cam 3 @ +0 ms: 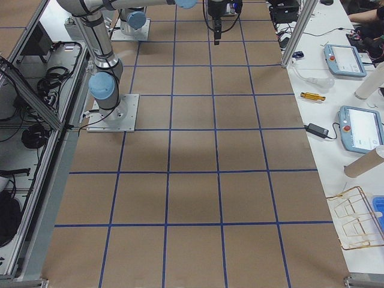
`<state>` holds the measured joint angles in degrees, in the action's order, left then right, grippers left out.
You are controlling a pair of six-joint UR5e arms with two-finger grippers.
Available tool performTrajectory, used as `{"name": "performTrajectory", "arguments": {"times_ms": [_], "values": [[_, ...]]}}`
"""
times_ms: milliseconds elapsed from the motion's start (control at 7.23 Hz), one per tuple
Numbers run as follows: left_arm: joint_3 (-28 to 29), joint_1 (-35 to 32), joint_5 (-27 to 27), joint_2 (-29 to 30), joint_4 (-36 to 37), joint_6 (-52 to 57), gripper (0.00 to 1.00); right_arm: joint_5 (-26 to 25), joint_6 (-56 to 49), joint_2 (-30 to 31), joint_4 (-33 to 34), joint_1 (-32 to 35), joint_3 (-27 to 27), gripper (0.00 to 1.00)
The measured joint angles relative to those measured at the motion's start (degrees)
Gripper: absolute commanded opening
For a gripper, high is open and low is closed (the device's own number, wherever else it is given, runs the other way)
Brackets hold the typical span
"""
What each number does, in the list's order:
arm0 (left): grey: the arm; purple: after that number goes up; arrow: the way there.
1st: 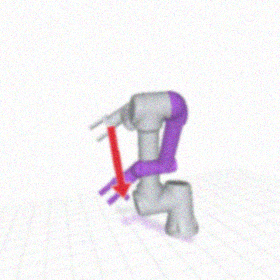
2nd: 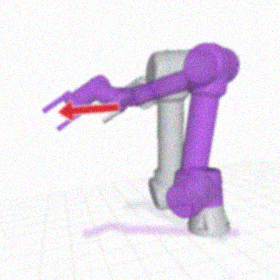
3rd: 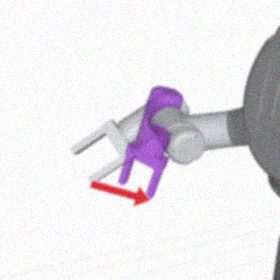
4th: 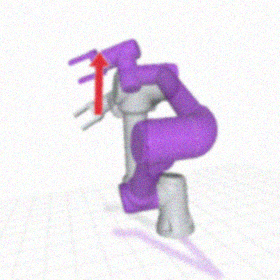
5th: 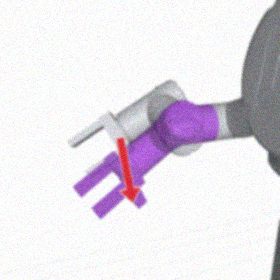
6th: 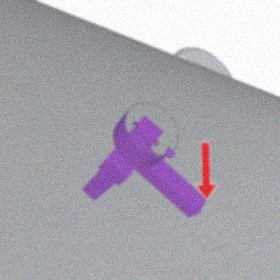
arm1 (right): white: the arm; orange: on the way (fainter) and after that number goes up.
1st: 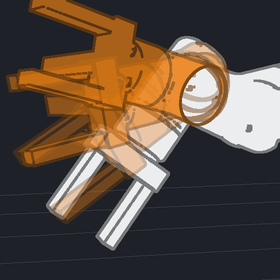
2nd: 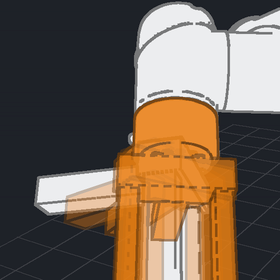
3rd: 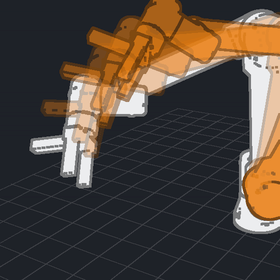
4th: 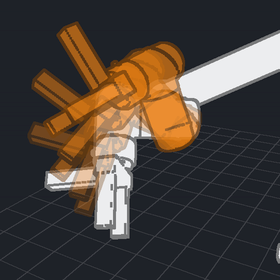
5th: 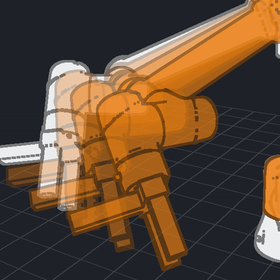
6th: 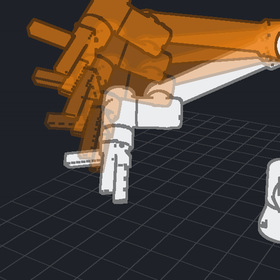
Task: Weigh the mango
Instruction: 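Move the left gripper toward the red-yellow mango beside the scale, then lower the left gripper around the mango and close on it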
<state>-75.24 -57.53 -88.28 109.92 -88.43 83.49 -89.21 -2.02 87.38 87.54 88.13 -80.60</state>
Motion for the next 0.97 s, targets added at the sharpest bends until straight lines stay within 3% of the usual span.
{"name": "performTrajectory", "arguments": {"times_ms": [415,968], "values": [[6.79,4.83,0.03,10.67,7.7,15.46,1.0,0.0,0.0,0.0,0.0,0.01,0.0,1.0],[21.42,8.48,0.12,23.82,8.68,29.47,1.0,0.0,0.0,0.04,0.0,0.02,0.0,1.0]]}}
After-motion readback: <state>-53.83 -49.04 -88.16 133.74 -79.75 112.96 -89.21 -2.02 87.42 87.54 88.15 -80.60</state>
